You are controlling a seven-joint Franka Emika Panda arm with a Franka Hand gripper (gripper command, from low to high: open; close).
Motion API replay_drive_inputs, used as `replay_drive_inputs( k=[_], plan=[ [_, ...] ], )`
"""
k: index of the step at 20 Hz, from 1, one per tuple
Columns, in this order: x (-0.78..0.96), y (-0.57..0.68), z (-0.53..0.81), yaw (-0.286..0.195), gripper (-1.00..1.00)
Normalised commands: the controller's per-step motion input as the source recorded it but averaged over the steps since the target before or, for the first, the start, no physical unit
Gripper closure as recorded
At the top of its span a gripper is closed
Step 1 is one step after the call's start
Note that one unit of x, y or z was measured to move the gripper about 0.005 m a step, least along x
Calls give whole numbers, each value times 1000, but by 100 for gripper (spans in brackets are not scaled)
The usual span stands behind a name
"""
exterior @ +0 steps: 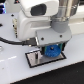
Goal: Insert the blue gear onto the right peg, followed by the red gear
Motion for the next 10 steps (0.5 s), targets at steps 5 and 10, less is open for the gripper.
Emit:
replay_drive_inputs(
  k=[5,10],
  plan=[
    [134,17,-67,0,100],
    [131,48,-94,0,100]
  ],
)
